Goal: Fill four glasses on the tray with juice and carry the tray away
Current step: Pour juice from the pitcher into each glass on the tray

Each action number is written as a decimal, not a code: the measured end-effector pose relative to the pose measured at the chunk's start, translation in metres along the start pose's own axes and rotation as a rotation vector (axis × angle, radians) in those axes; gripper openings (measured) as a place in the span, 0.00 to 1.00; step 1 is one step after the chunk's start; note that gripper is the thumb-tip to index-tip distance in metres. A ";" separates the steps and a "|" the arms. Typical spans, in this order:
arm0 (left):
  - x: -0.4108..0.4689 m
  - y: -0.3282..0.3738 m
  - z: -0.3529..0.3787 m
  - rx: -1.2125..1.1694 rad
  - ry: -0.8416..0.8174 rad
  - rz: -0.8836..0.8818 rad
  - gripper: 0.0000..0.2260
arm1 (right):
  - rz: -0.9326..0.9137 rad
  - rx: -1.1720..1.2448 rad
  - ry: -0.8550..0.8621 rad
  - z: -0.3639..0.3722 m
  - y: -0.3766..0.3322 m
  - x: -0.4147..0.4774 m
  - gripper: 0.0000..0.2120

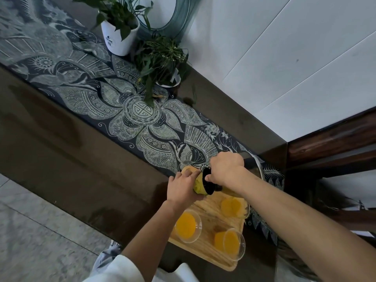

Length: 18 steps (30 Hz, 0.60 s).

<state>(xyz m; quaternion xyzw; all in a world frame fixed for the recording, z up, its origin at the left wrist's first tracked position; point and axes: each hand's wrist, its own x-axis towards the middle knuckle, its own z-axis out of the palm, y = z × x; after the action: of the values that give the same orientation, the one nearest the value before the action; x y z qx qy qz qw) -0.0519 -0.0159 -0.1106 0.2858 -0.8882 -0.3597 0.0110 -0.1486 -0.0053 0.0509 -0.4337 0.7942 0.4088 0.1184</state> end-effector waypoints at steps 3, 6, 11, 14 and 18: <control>0.000 0.000 0.000 -0.006 -0.004 0.001 0.42 | 0.014 0.009 -0.015 -0.002 0.001 -0.001 0.23; 0.001 0.000 0.001 -0.006 -0.010 -0.004 0.43 | 0.017 0.017 -0.025 -0.003 0.001 -0.003 0.23; 0.001 -0.001 0.003 -0.006 -0.012 -0.004 0.43 | 0.025 0.022 -0.034 -0.005 0.002 -0.005 0.23; 0.001 -0.002 0.003 -0.012 -0.007 -0.003 0.43 | 0.032 0.027 -0.043 -0.007 0.002 -0.005 0.23; 0.001 -0.002 0.003 -0.014 -0.007 -0.001 0.43 | 0.042 0.028 -0.053 -0.009 0.002 -0.006 0.23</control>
<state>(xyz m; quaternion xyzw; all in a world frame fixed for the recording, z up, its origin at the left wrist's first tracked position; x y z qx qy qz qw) -0.0529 -0.0159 -0.1142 0.2849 -0.8855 -0.3668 0.0097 -0.1448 -0.0081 0.0608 -0.4043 0.8053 0.4115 0.1367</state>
